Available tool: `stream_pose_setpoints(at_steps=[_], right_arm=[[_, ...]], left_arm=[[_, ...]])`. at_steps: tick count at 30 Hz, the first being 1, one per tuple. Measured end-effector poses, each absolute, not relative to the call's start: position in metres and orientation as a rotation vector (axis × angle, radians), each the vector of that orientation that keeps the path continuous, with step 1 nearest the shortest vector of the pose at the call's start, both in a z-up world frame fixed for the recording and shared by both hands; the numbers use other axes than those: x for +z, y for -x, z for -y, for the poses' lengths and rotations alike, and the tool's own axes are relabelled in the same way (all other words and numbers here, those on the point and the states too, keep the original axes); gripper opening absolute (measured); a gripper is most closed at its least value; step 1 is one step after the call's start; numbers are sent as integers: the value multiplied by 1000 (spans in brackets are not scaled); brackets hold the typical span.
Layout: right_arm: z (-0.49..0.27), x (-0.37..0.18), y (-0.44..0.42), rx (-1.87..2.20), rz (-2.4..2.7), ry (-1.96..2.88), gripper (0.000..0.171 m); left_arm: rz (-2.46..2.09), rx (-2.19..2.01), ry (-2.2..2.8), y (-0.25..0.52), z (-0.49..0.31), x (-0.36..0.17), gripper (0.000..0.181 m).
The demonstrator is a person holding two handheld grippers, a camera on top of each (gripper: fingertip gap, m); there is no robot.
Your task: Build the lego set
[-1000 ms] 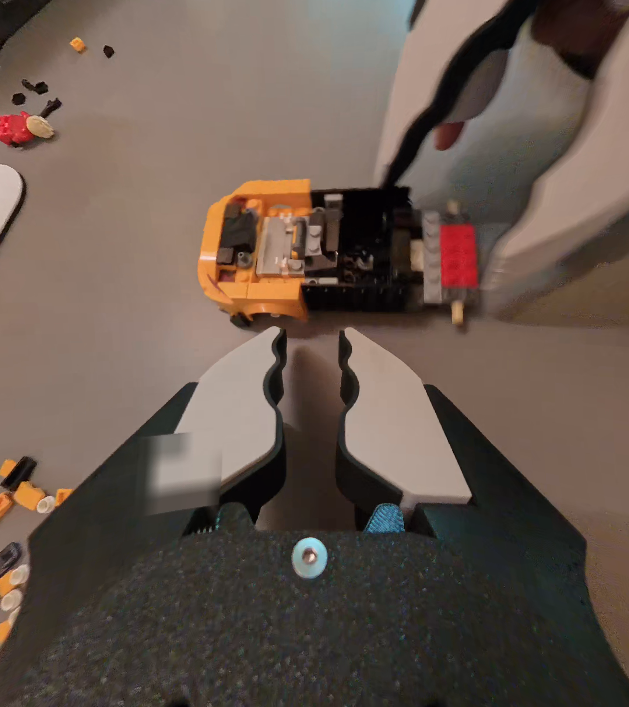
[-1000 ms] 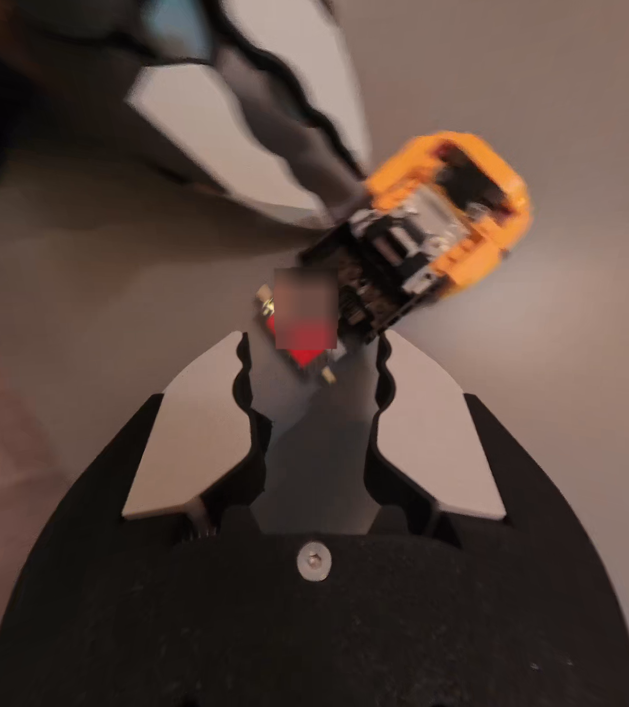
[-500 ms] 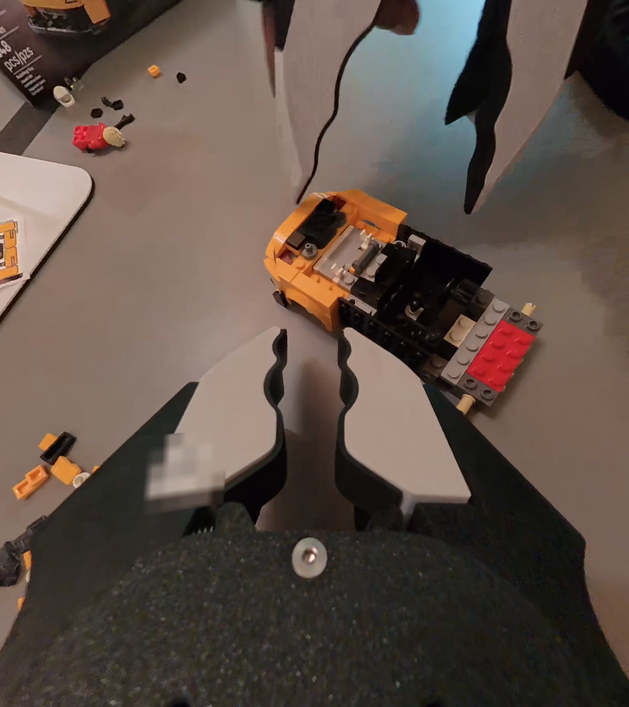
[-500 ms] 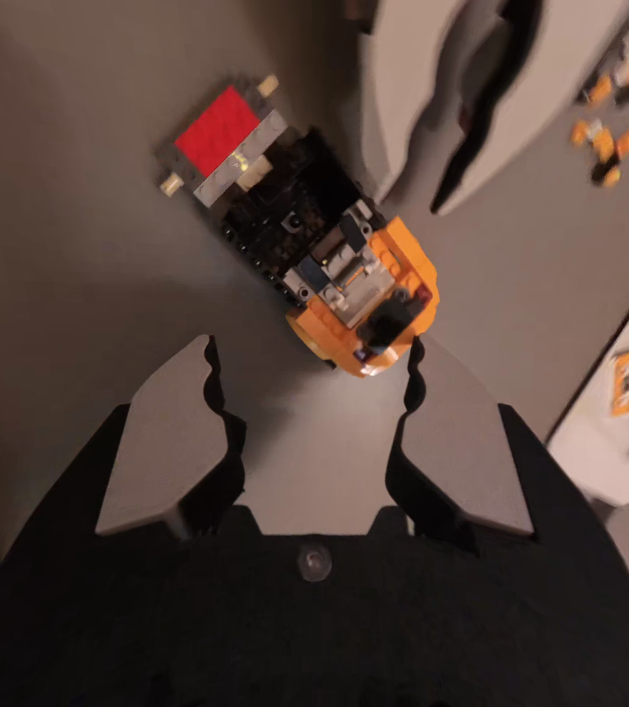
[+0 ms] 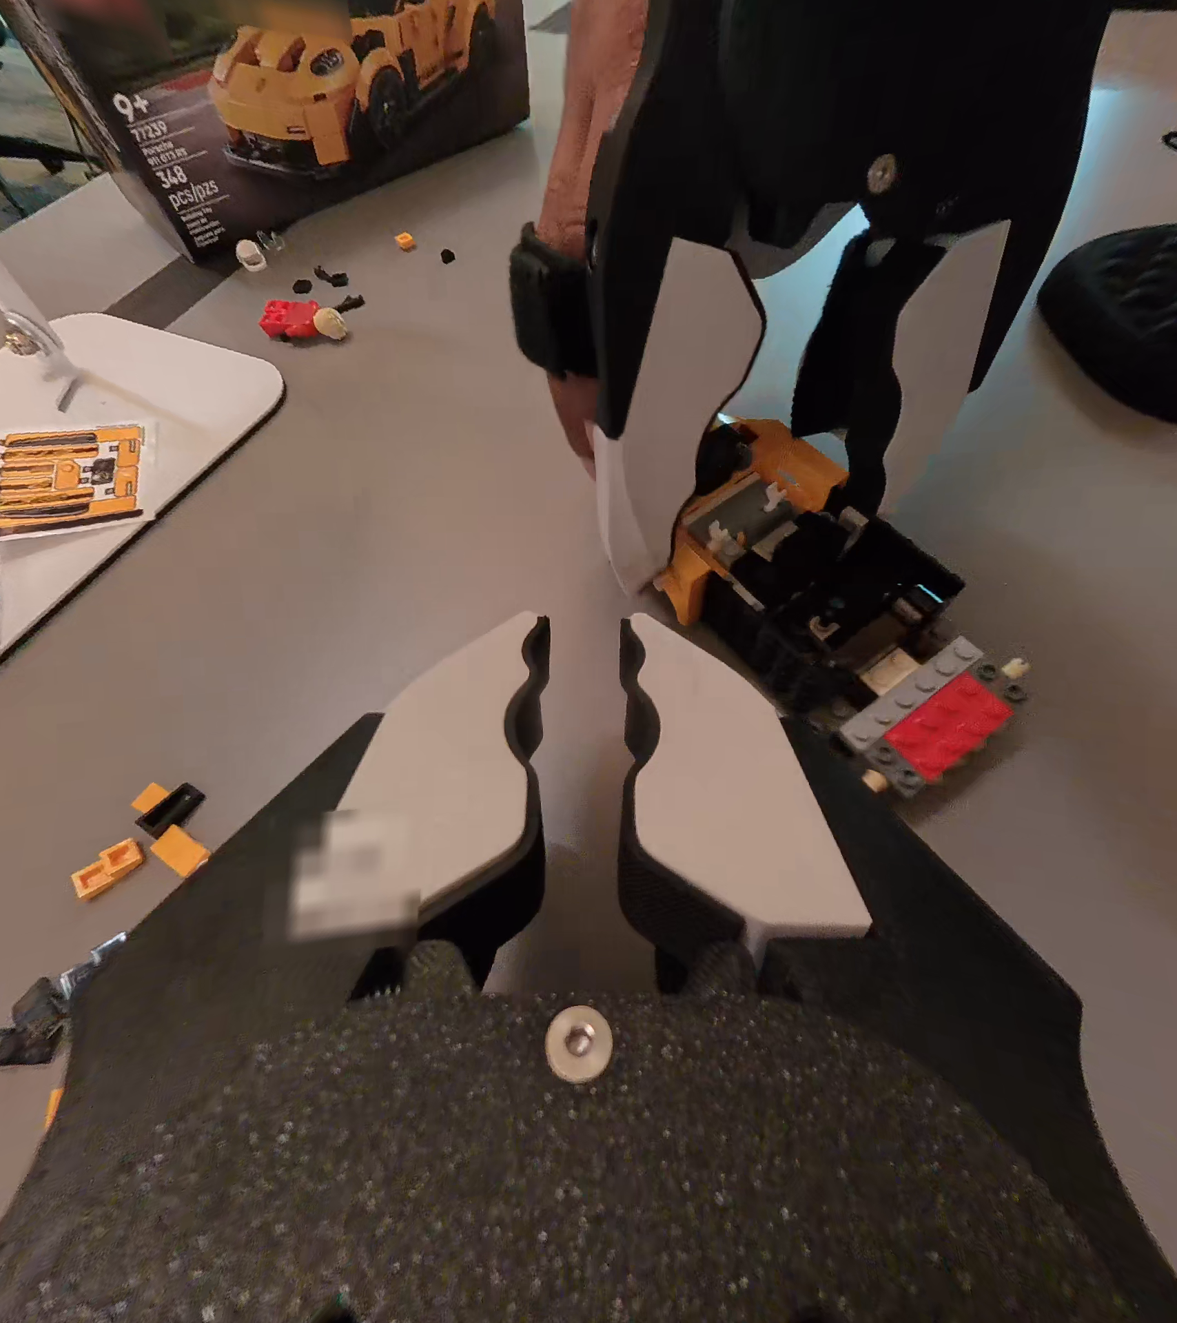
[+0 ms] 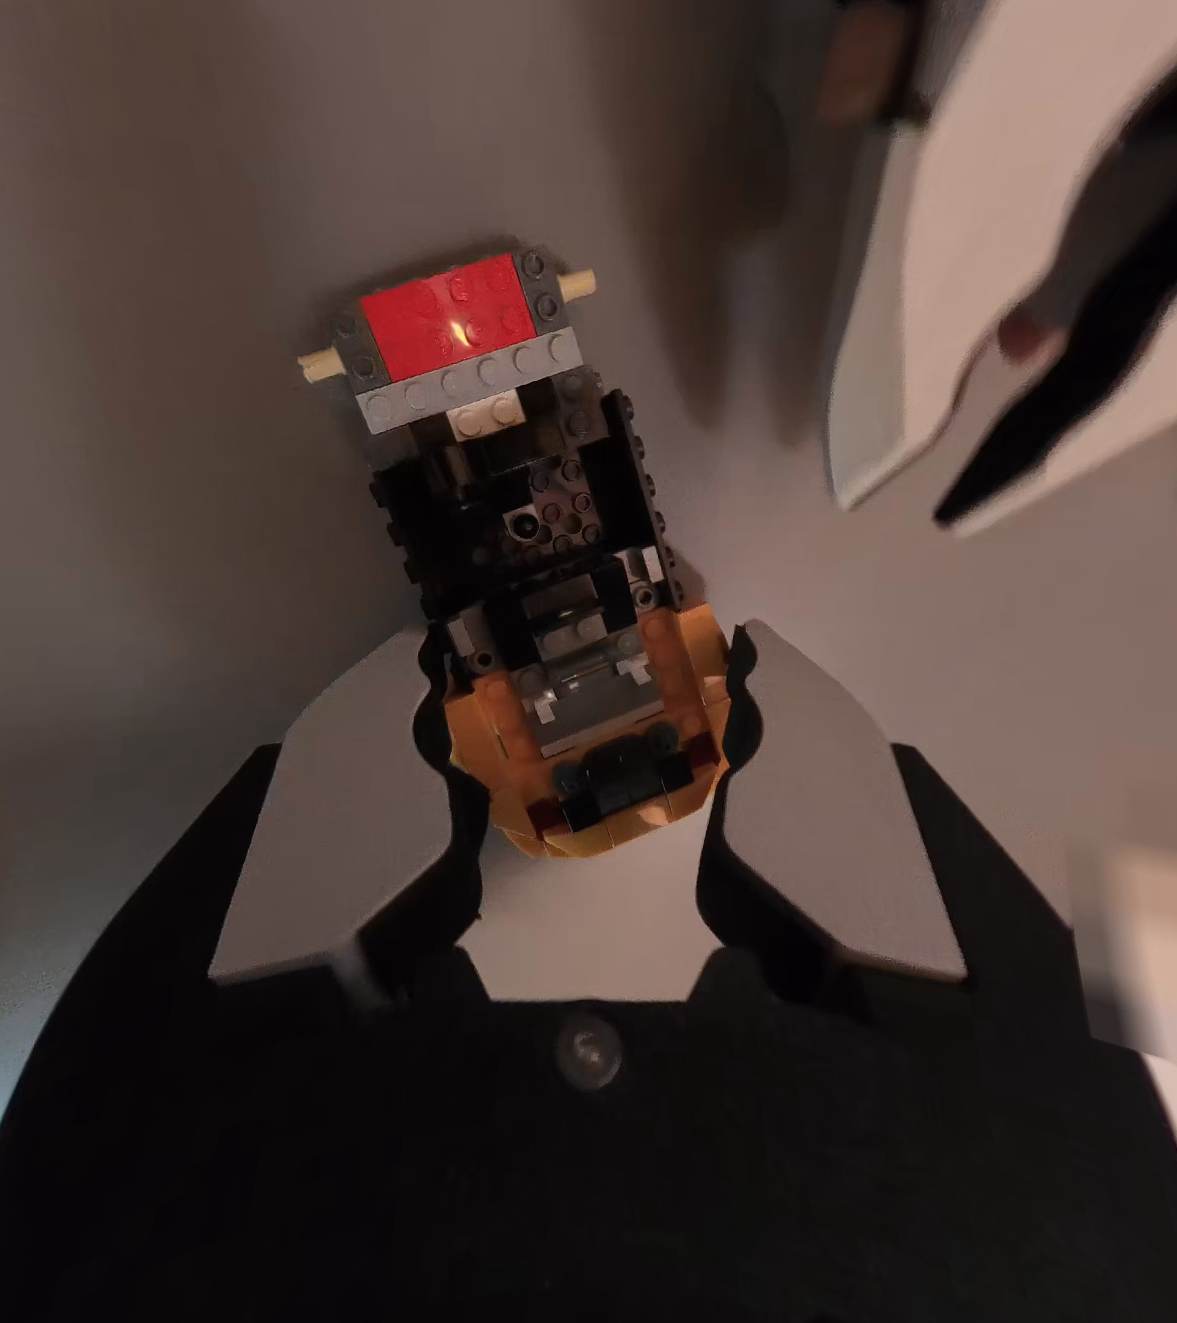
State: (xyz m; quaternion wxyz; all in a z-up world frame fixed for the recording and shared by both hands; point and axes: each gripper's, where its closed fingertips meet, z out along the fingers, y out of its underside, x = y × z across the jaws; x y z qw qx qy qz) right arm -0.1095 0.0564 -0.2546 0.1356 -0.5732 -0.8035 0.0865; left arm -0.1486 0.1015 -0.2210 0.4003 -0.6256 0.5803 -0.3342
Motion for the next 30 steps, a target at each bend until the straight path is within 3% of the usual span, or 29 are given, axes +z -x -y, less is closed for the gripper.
stream_pose_setpoints(at_steps=[7, 11, 16, 23, 28, 30], right_arm=[[-76, -243, 51, 307, 1570, 2273, 71], [-77, -248, 24, 236, 1345, 2345, 71], [-73, -250, 20, 188, 1348, 2301, 72], [-61, -244, 8, 95, 1724, 2246, 91], [-57, -265, 8, 57, 1978, 2278, 93], [-57, -267, 9, 91, 1980, 2312, 86]], left_arm=[[-1333, -849, 1586, 158, -117, -203, 17], [-1315, -871, 1600, 158, -116, -202, 16], [-1356, -830, 1589, 155, -112, -208, 16], [-1399, -839, 1597, 152, -106, -217, 17], [-1434, -823, 1590, 151, -103, -222, 17], [-1439, -821, 1586, 152, -102, -222, 17]])
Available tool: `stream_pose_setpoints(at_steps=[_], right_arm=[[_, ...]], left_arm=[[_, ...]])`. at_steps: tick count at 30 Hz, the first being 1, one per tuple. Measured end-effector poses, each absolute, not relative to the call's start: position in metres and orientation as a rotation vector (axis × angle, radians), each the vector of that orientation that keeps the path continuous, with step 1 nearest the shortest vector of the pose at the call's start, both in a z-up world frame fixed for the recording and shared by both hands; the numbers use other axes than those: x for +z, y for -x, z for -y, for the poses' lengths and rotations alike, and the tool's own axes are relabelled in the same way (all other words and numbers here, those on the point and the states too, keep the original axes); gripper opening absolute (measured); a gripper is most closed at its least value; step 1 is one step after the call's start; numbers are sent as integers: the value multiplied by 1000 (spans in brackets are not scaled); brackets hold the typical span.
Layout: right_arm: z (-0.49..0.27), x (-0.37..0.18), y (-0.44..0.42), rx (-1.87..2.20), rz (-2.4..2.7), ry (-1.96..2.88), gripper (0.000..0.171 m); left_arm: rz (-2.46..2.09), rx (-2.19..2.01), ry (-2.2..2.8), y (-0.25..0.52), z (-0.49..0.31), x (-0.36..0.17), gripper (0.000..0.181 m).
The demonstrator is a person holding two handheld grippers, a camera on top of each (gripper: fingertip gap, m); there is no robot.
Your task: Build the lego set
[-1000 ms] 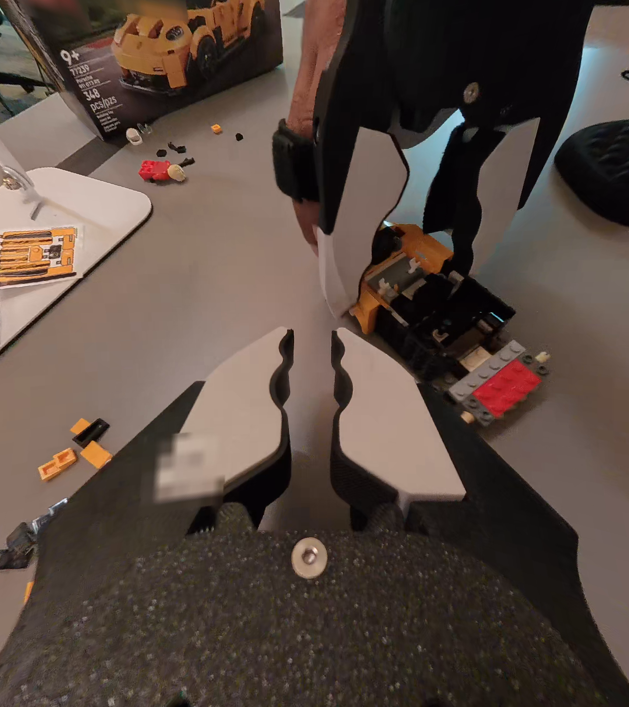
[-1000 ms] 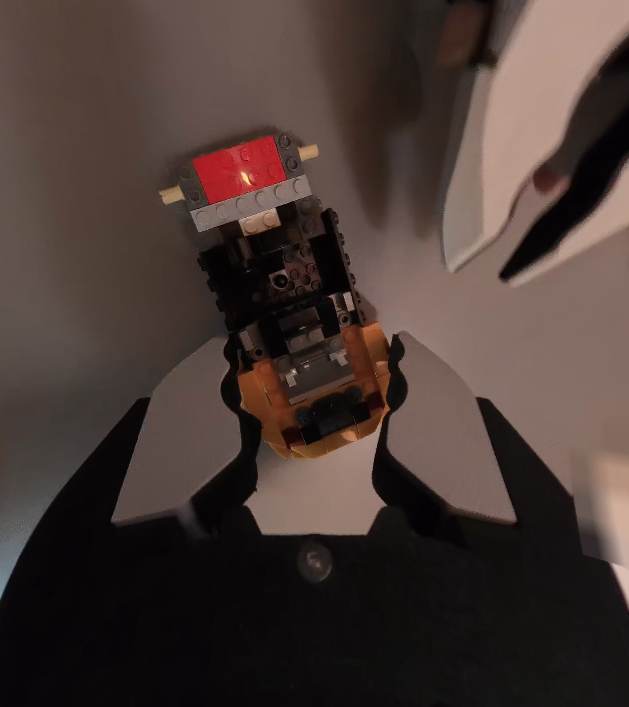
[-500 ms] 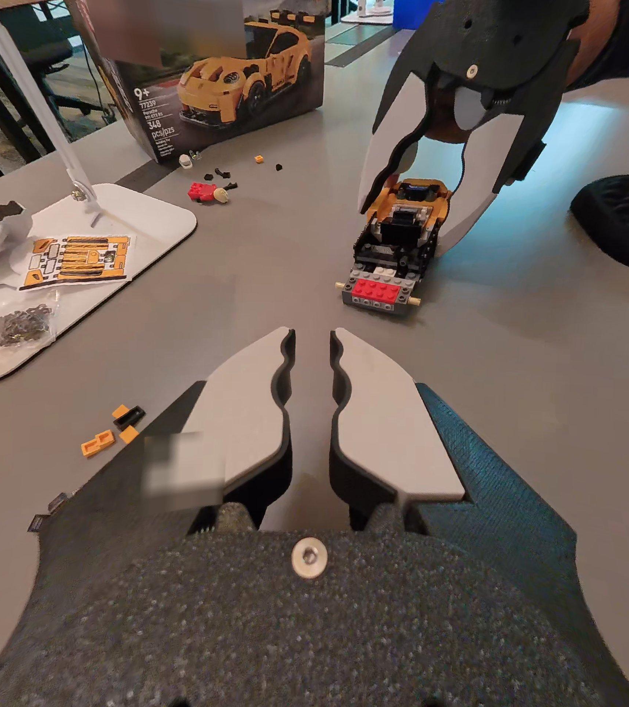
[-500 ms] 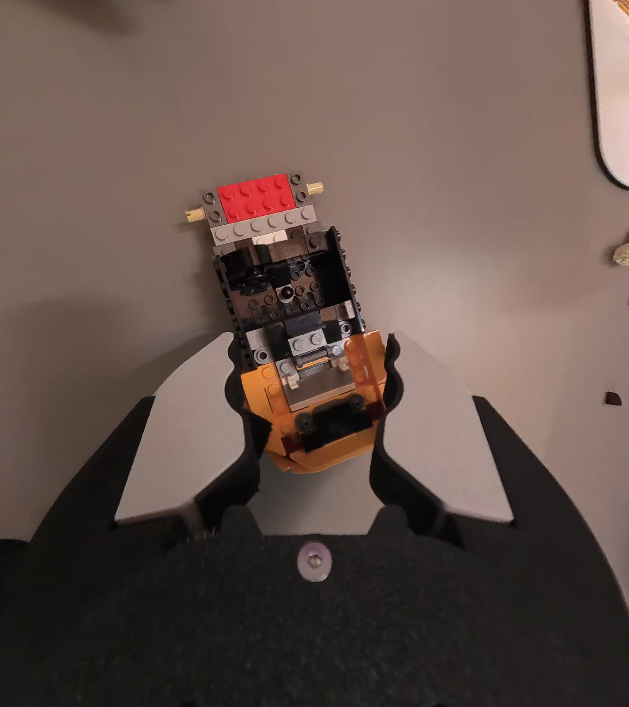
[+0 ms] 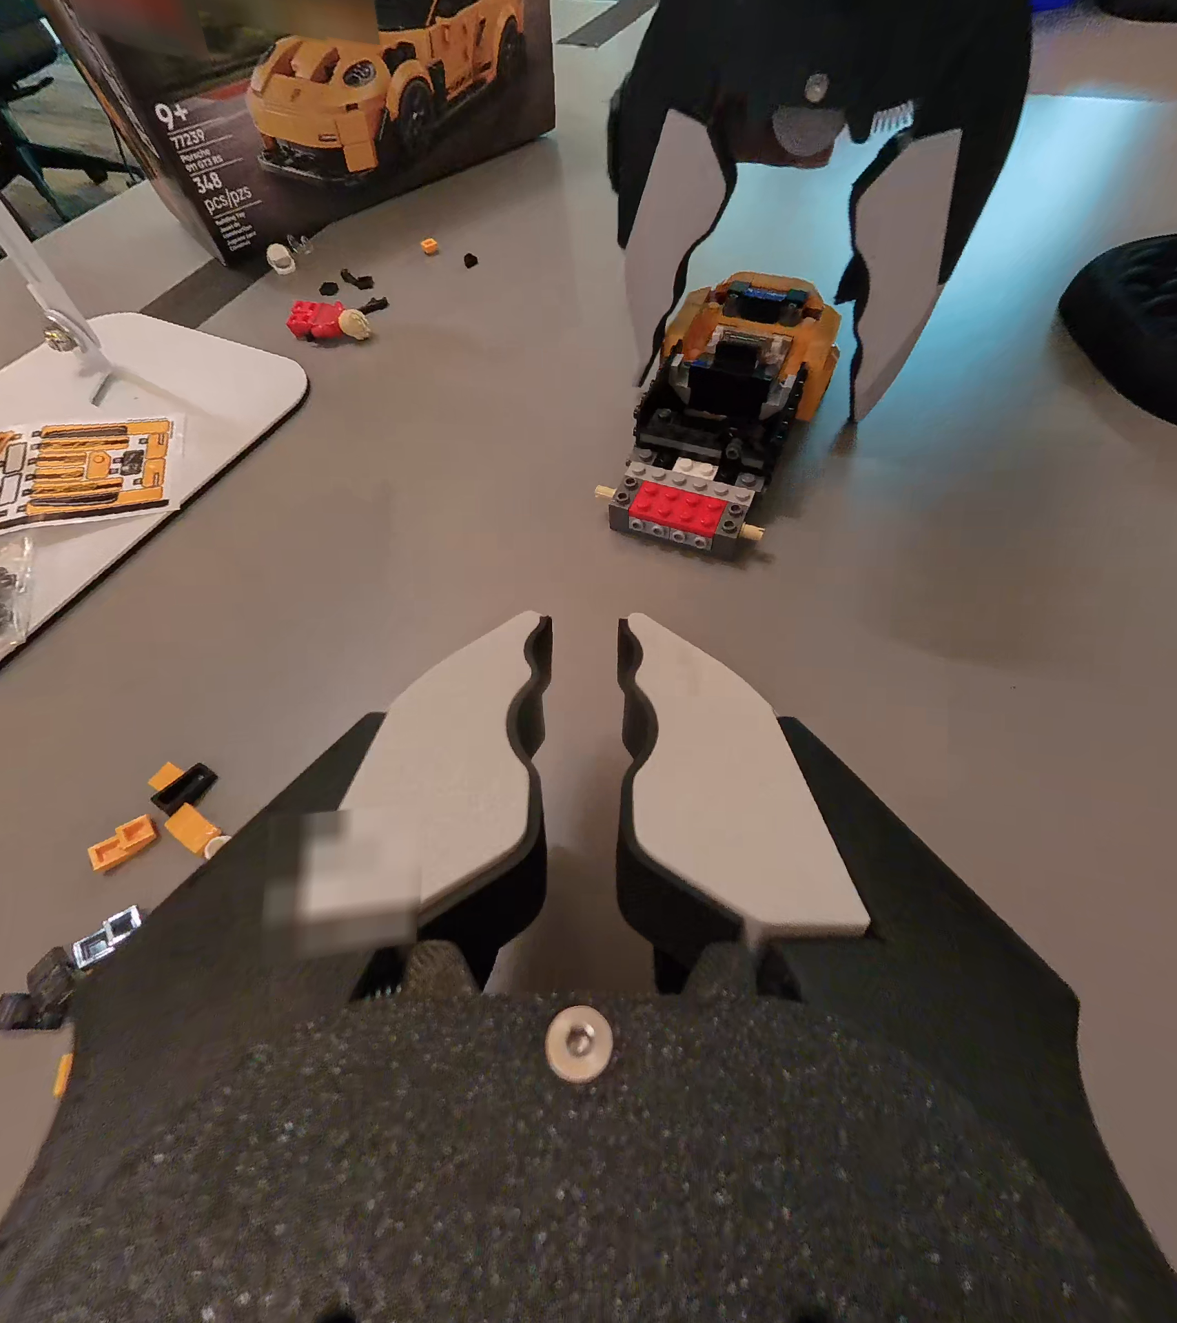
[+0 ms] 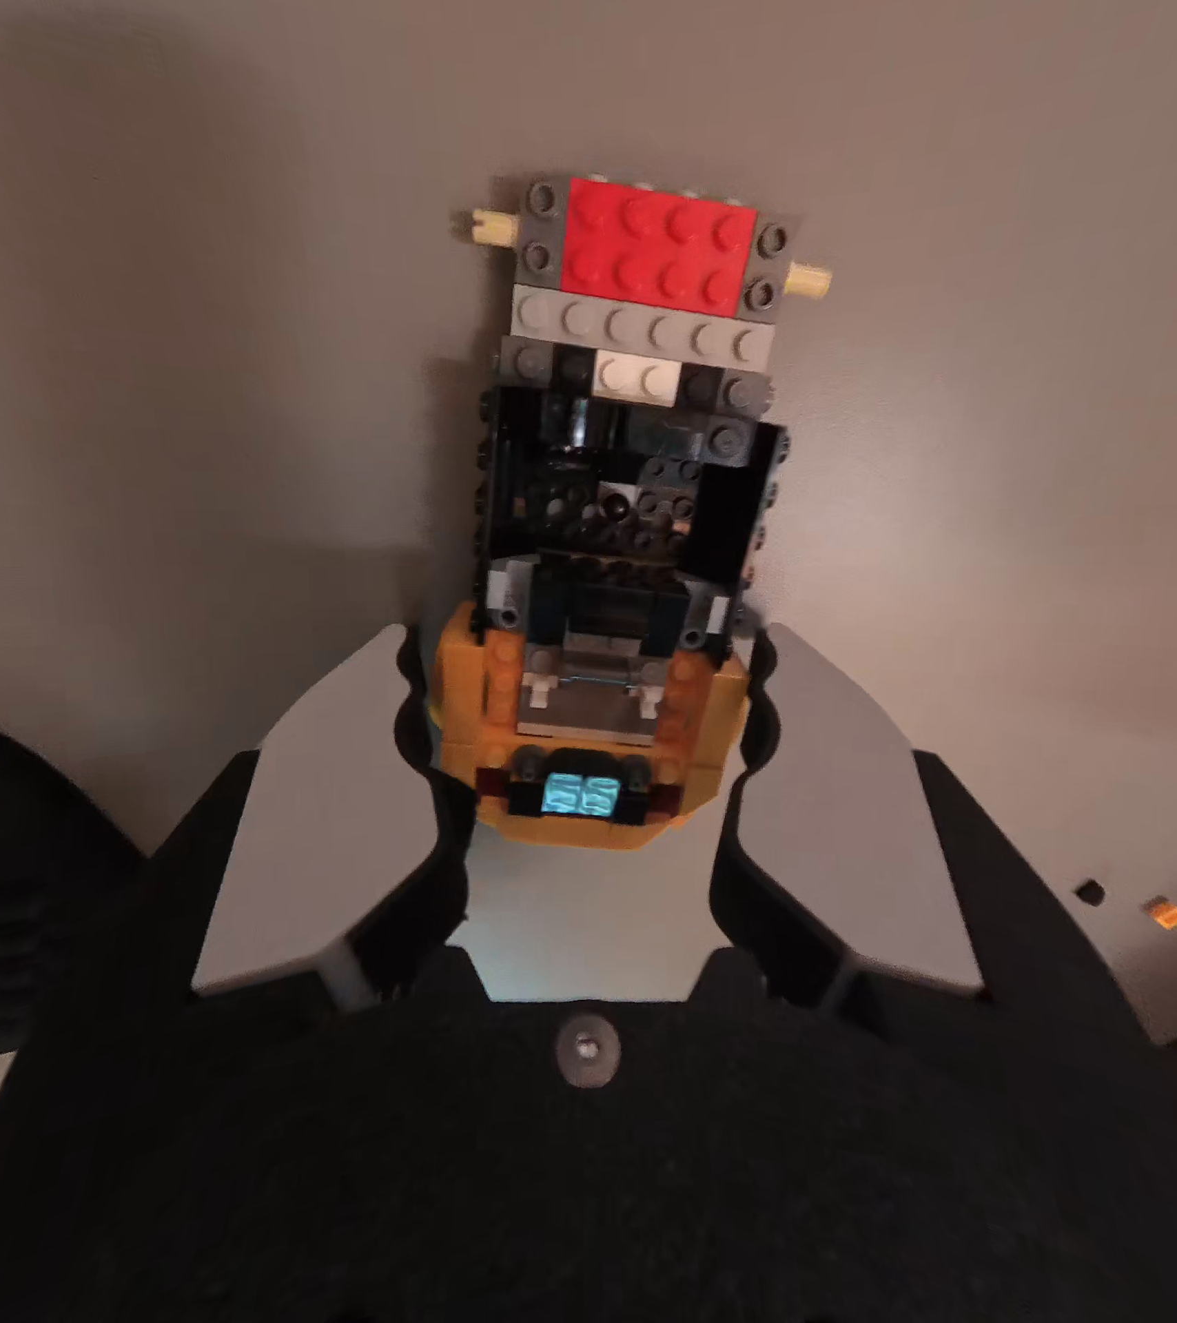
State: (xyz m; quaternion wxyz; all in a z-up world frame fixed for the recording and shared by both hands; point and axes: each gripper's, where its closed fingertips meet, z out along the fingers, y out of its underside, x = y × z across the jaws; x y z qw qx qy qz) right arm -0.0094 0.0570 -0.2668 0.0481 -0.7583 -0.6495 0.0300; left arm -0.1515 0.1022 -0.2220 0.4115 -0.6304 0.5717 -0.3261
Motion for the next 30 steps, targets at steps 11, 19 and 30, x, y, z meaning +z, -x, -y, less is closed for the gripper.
stream_pose_setpoints(at_steps=[11, 19, 30], right_arm=[[-98, -227, -62, 53, 1669, 2475, 82], [-144, -255, -67, 92, 1714, 2504, 82], [-156, -173, -23, 123, 1330, 2172, 102]], left_arm=[[-1498, -811, 1574, 151, -96, -228, 15], [-1518, -757, 1568, 151, -96, -232, 14], [-1439, -860, 1606, 152, -101, -223, 17]])
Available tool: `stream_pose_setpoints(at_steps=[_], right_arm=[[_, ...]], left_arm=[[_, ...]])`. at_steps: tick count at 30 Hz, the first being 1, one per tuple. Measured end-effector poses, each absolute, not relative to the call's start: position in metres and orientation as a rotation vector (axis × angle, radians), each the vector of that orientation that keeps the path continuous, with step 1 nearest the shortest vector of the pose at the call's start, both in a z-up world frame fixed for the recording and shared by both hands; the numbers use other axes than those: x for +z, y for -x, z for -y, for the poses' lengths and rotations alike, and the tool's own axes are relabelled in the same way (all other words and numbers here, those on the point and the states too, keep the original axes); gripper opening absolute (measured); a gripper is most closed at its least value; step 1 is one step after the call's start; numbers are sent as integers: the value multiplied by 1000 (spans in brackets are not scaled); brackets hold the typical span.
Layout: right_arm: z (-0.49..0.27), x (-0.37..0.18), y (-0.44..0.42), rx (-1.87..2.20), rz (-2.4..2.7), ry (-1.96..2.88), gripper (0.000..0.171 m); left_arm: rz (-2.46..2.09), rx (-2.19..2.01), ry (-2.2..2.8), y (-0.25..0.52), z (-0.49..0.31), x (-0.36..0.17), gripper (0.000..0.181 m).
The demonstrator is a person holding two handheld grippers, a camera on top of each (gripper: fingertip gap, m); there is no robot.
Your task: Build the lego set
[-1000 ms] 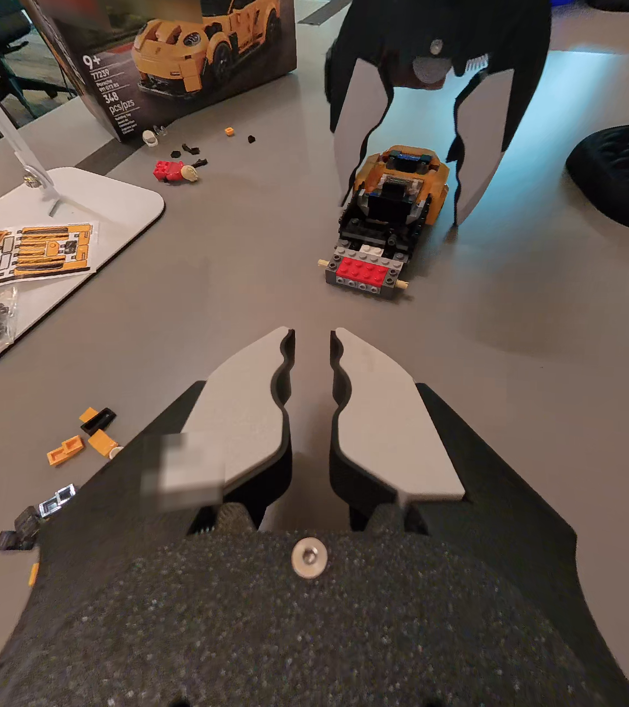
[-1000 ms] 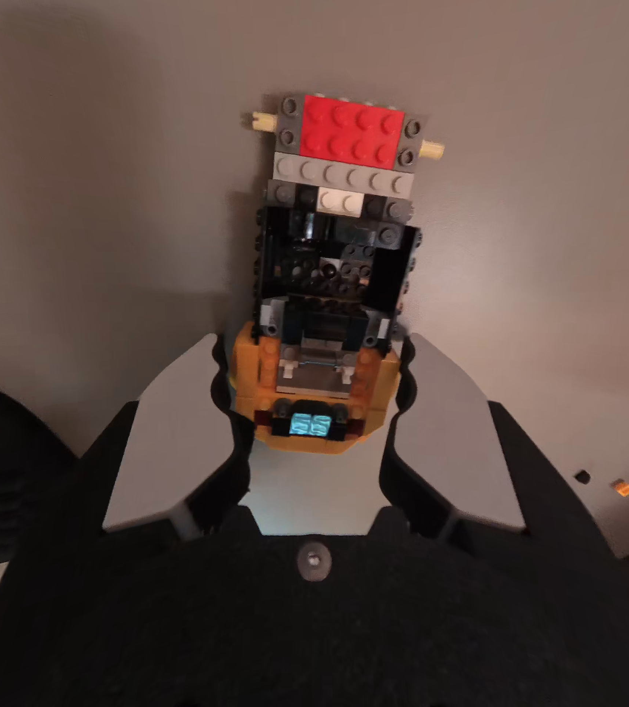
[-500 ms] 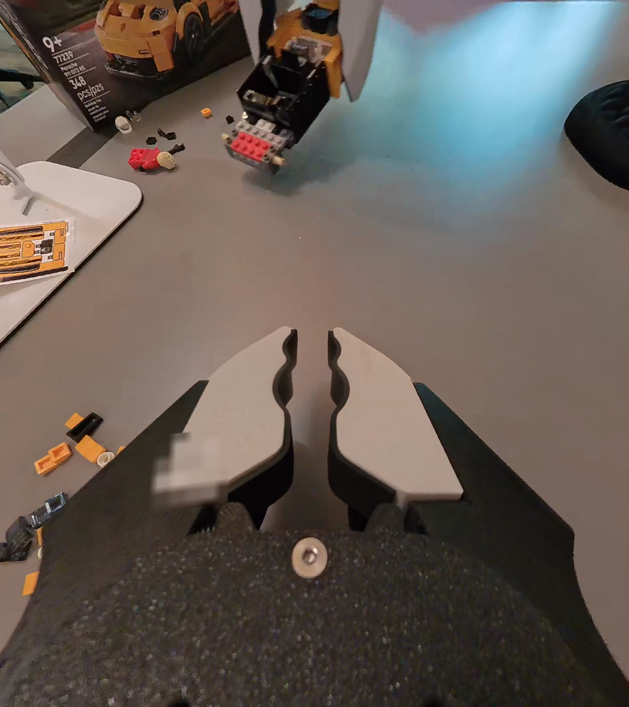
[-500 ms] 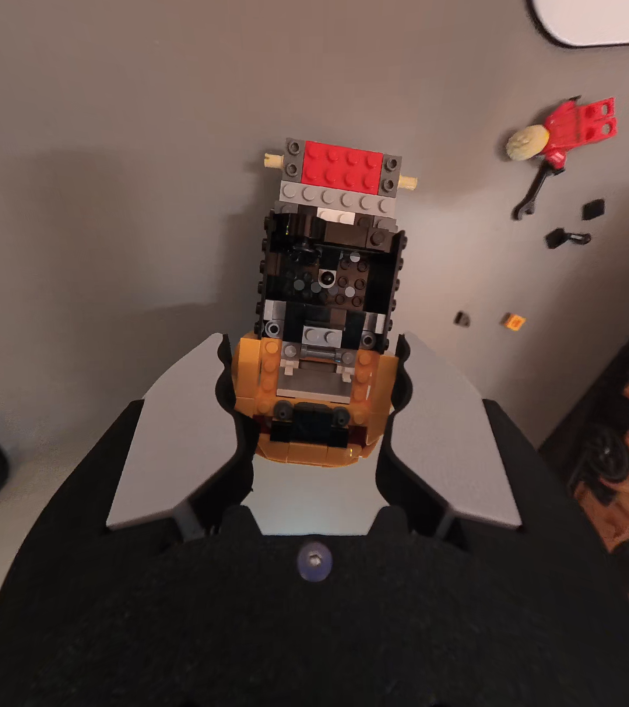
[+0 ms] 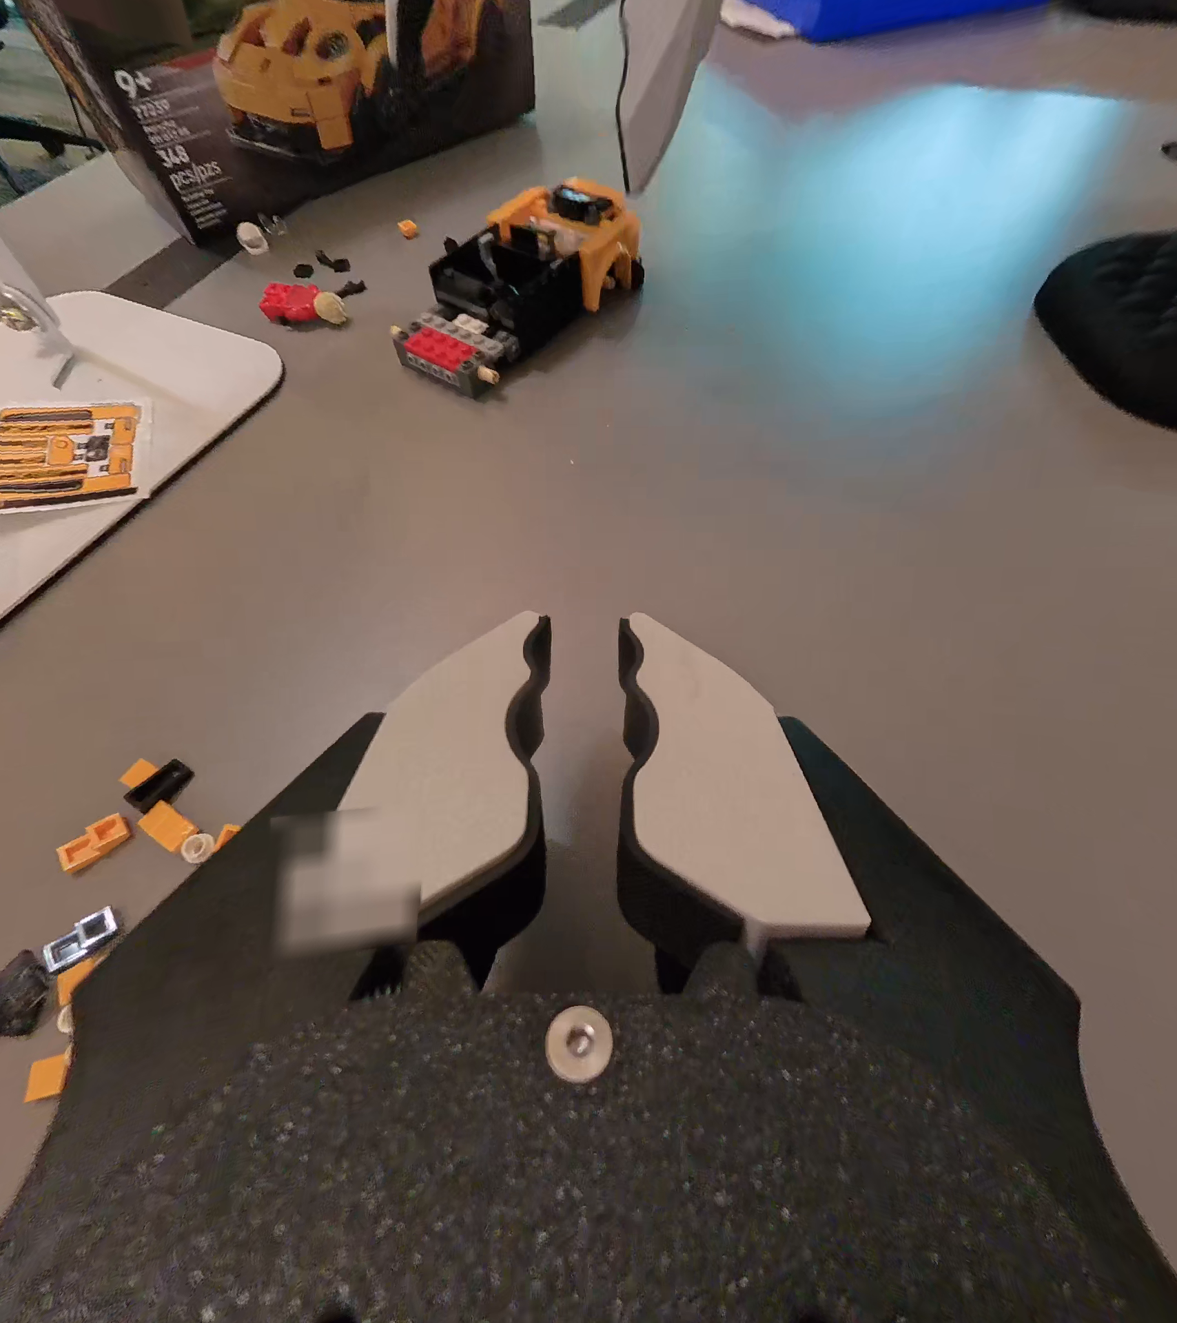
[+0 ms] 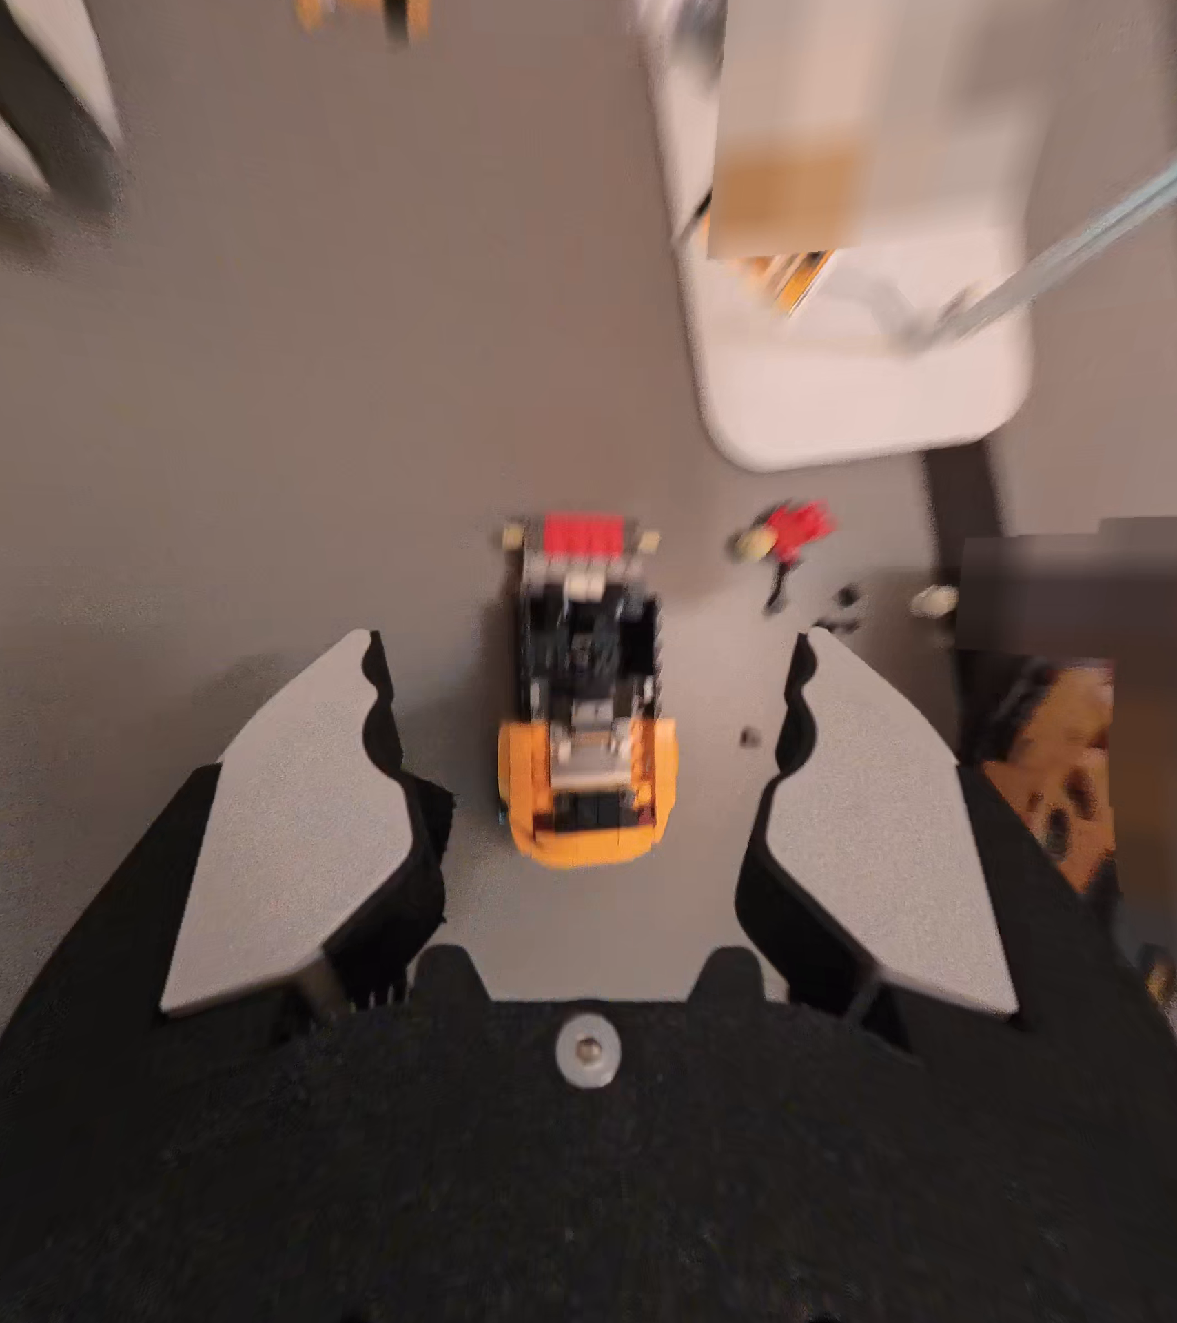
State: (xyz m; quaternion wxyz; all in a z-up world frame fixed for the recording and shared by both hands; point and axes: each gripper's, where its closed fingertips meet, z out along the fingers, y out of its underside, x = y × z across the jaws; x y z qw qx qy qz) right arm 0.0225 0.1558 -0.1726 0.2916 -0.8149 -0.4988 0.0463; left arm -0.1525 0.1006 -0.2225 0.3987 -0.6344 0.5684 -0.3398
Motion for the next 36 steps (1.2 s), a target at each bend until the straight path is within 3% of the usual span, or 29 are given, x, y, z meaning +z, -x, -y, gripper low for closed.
stream_pose_setpoints(at_steps=[2, 6, 11, 16, 36], right_arm=[[-163, -122, -13, 149, 1062, 1983, 96], [-161, -62, -34, 185, 561, 1708, 64], [-160, -68, -67, 246, 168, 1620, 20], [-160, -83, -90, 201, 73, 1590, 3], [-166, -115, -67, 43, 251, 1567, 0]], left_arm=[[-1389, -899, 1605, 153, -104, -215, 15], [-1328, -900, 1573, 154, -111, -203, 3], [-1241, -843, 1491, 153, -126, -179, 0], [-1150, -795, 1477, 157, -150, -164, 0], [-834, -705, 1409, 188, -250, -130, 0]])
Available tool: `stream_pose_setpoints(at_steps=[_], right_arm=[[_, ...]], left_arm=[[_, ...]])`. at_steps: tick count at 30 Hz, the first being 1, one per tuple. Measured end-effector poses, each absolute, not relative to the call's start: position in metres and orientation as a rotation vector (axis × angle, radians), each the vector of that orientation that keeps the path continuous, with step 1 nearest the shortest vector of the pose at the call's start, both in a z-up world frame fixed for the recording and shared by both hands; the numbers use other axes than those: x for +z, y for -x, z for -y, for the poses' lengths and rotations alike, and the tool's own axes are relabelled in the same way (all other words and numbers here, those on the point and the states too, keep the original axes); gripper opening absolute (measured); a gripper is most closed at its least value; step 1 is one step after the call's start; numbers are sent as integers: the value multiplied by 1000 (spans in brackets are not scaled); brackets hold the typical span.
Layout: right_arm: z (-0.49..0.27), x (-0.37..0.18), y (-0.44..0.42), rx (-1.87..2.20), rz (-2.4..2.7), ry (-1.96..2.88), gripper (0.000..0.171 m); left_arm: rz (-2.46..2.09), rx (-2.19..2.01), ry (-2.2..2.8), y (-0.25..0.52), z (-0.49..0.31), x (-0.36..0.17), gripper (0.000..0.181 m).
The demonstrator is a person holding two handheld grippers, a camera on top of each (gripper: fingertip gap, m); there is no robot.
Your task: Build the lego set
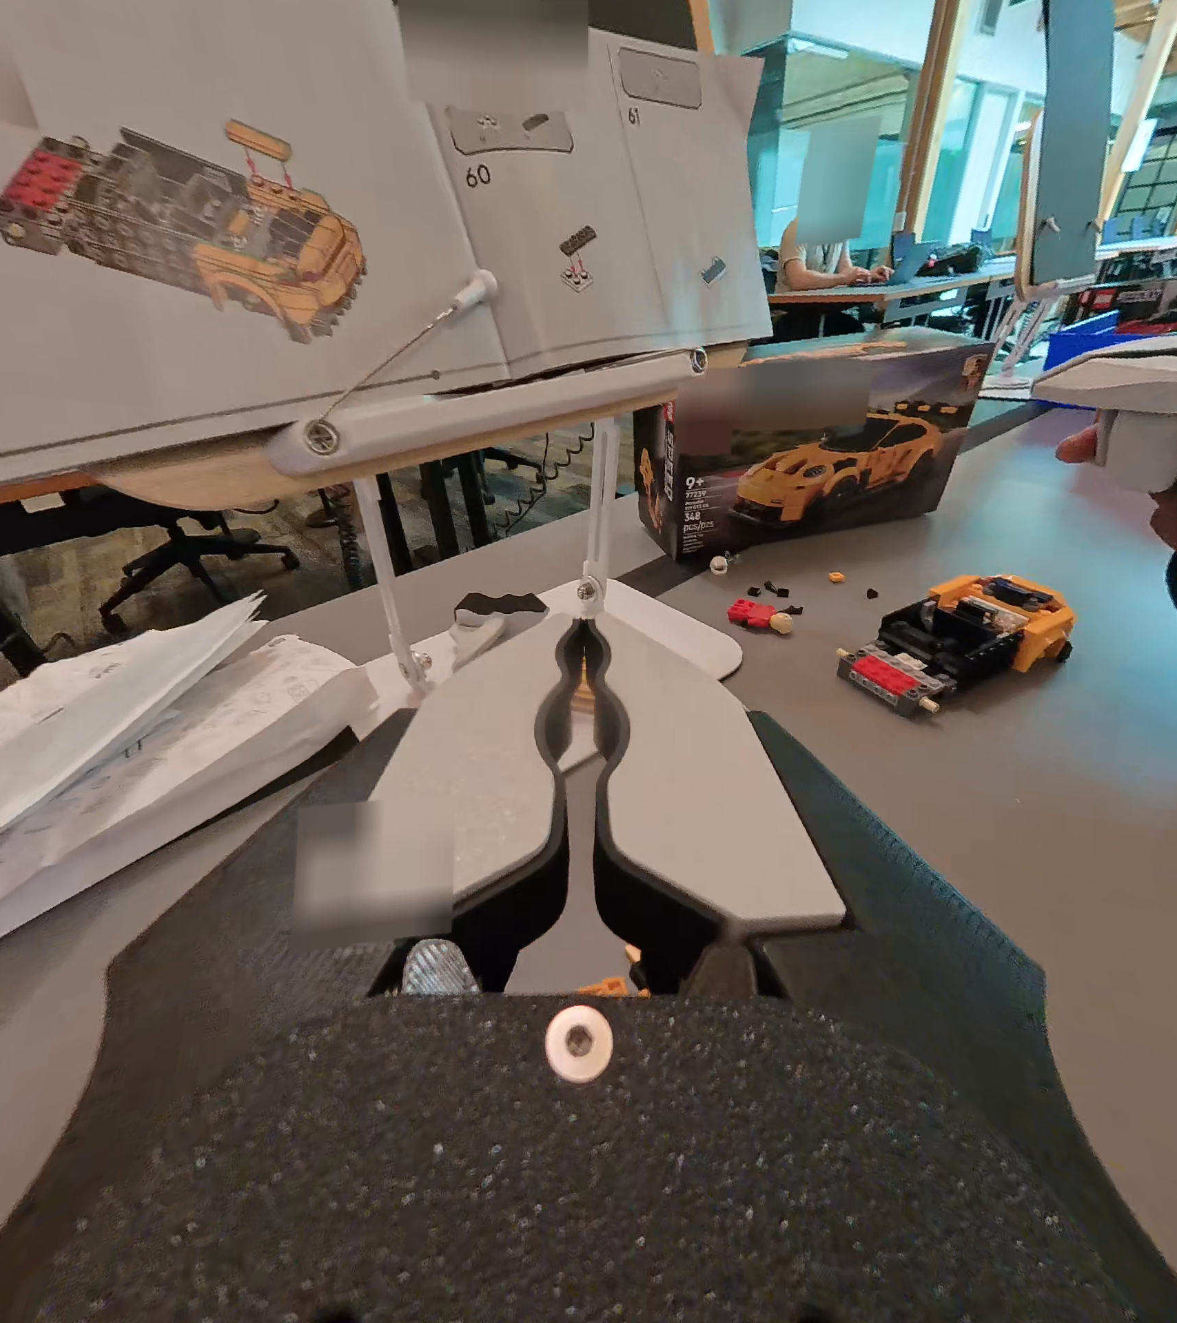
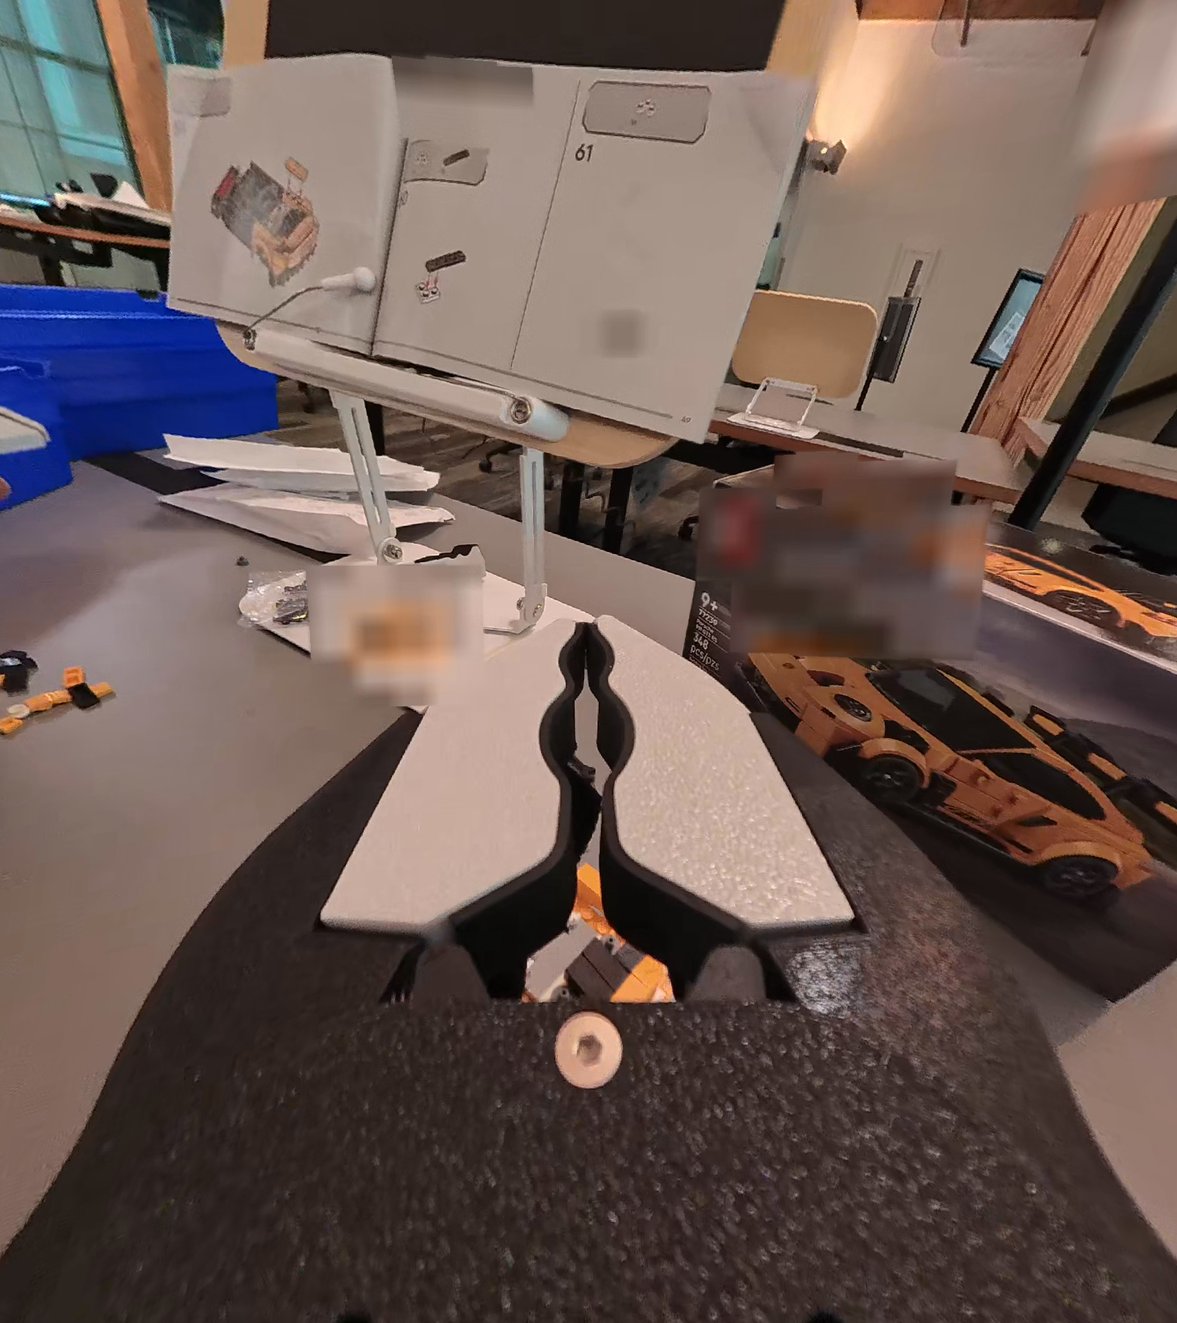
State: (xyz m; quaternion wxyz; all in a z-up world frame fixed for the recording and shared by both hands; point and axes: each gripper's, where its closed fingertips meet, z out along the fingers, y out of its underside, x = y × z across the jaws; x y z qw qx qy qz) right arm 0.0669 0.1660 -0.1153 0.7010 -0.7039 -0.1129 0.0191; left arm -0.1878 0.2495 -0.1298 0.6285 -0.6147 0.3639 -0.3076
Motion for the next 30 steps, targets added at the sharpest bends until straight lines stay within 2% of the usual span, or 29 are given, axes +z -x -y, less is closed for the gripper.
stream_pose_setpoints(at_steps=[5, 16, 19, 22, 26, 30], right_arm=[[-168, -105, -55, 19, 211, 1527, 0], [-244, 4, 24, 12, 127, 1386, 0], [-283, 9, 40, -29, 106, 1420, 0], [-313, -12, 50, -28, 82, 1461, 0], [-328, -40, 54, -44, 114, 1493, 0], [-318, -24, 47, -20, 99, 1438, 0]], left_arm=[[-774, -617, 1326, 206, -253, -103, 0], [-579, -623, 1312, 199, -276, -10, 0], [-574, -601, 1316, 203, -282, -15, 0], [-564, -595, 1323, 213, -288, -31, 0], [-521, -624, 1324, 227, -298, -46, 0], [-493, -671, 1352, 225, -304, -63, 0]])
